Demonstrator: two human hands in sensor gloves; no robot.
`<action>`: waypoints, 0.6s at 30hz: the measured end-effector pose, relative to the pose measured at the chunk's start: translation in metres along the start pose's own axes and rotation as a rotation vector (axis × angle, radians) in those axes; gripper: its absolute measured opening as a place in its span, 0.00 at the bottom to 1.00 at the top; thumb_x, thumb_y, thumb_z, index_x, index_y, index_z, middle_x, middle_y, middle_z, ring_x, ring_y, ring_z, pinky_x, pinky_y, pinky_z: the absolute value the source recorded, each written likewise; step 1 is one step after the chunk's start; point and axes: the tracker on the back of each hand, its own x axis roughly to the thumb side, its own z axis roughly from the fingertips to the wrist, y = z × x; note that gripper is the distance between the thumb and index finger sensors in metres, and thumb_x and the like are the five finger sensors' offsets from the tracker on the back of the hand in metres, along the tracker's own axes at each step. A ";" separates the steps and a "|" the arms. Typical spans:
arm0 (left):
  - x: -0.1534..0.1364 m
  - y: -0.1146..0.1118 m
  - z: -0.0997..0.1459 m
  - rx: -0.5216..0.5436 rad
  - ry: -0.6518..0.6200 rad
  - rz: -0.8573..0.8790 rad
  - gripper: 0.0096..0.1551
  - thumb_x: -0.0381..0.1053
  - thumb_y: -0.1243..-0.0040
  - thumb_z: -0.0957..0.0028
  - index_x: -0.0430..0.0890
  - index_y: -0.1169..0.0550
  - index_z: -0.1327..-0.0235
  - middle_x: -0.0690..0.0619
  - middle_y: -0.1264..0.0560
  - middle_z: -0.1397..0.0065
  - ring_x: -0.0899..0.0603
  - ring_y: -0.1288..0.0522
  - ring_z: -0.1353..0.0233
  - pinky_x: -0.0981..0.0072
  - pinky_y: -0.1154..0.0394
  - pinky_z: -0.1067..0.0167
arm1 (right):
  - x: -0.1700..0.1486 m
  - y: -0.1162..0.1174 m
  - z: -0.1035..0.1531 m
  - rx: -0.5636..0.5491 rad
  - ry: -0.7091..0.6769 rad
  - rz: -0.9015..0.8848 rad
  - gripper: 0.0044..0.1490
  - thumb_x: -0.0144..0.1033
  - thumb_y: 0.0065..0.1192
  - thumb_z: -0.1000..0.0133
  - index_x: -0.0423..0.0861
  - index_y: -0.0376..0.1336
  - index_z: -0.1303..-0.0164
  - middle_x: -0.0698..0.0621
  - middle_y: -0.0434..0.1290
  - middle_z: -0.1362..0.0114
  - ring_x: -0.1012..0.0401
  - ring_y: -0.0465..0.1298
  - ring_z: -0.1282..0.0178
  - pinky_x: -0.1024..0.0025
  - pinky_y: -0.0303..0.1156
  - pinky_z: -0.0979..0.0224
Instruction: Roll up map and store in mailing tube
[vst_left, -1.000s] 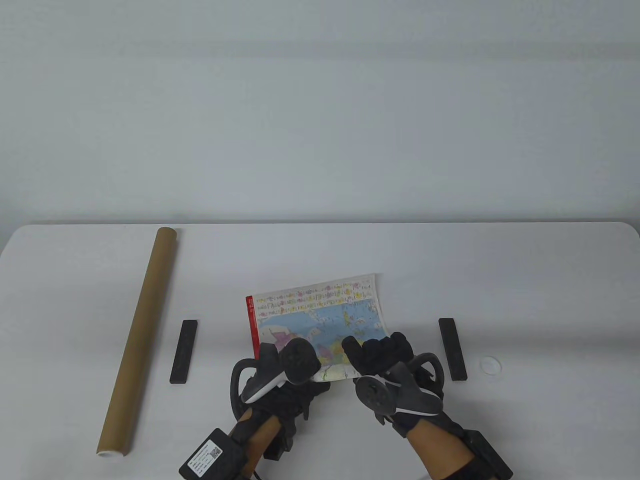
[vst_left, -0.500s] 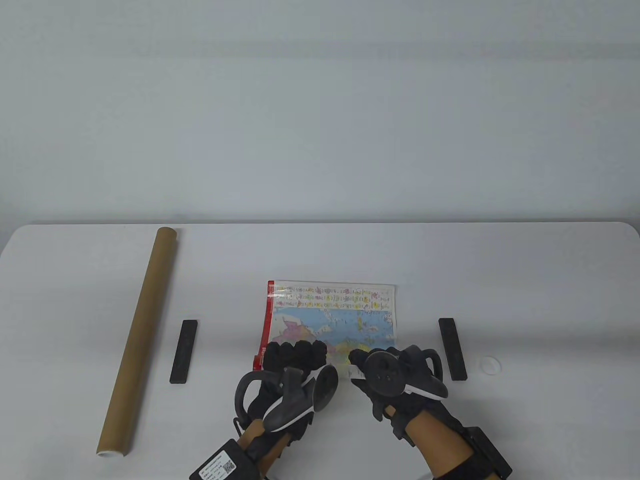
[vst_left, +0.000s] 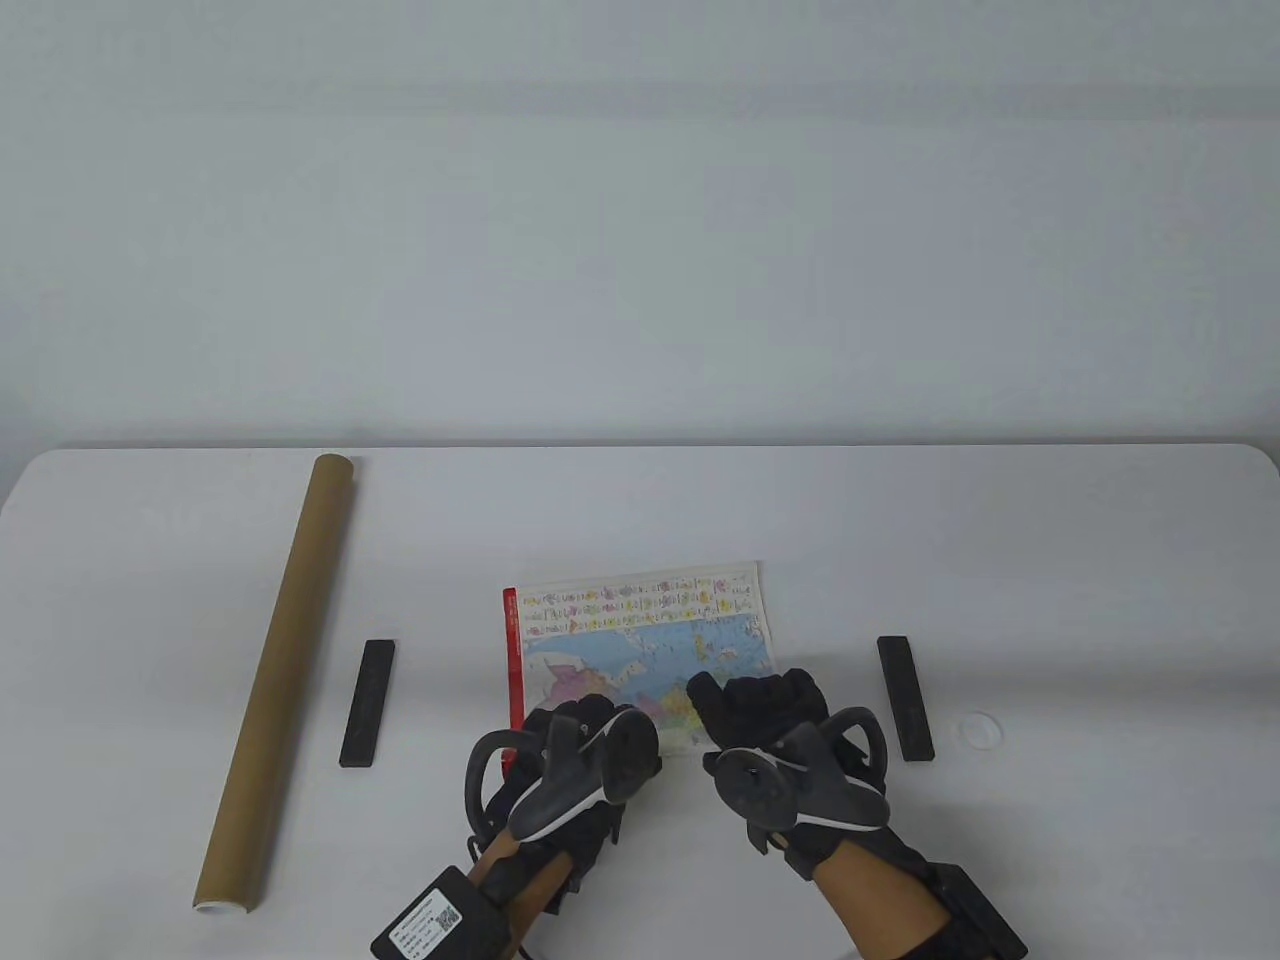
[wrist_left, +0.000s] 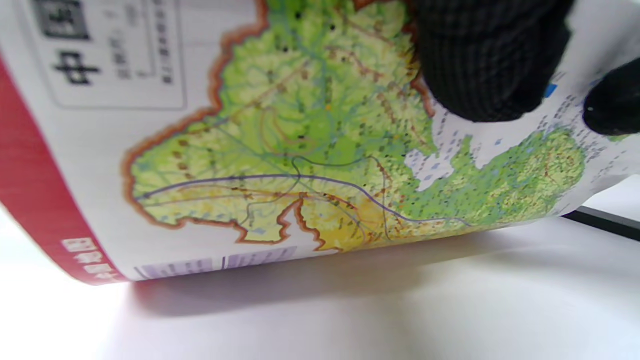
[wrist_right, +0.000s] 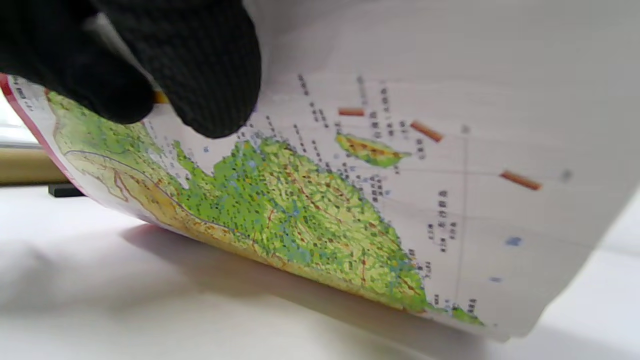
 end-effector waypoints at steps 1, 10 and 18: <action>-0.003 0.000 -0.002 -0.033 0.005 0.043 0.30 0.72 0.34 0.63 0.62 0.18 0.48 0.59 0.20 0.55 0.53 0.15 0.54 0.59 0.22 0.39 | 0.003 -0.001 0.001 -0.010 -0.003 0.032 0.46 0.42 0.73 0.44 0.38 0.58 0.18 0.38 0.65 0.28 0.36 0.70 0.32 0.29 0.58 0.31; -0.012 -0.008 -0.008 -0.181 -0.047 0.194 0.30 0.72 0.30 0.64 0.61 0.16 0.50 0.58 0.18 0.57 0.51 0.14 0.55 0.59 0.21 0.38 | 0.003 0.006 -0.003 0.000 0.010 0.061 0.40 0.45 0.74 0.46 0.41 0.64 0.26 0.46 0.74 0.42 0.47 0.77 0.46 0.38 0.69 0.35; 0.016 0.003 0.007 0.026 -0.090 -0.228 0.35 0.72 0.35 0.59 0.63 0.24 0.37 0.58 0.20 0.43 0.47 0.16 0.42 0.54 0.26 0.31 | -0.011 0.016 -0.007 0.059 0.069 -0.089 0.35 0.45 0.74 0.46 0.41 0.68 0.32 0.49 0.77 0.49 0.51 0.80 0.54 0.43 0.74 0.40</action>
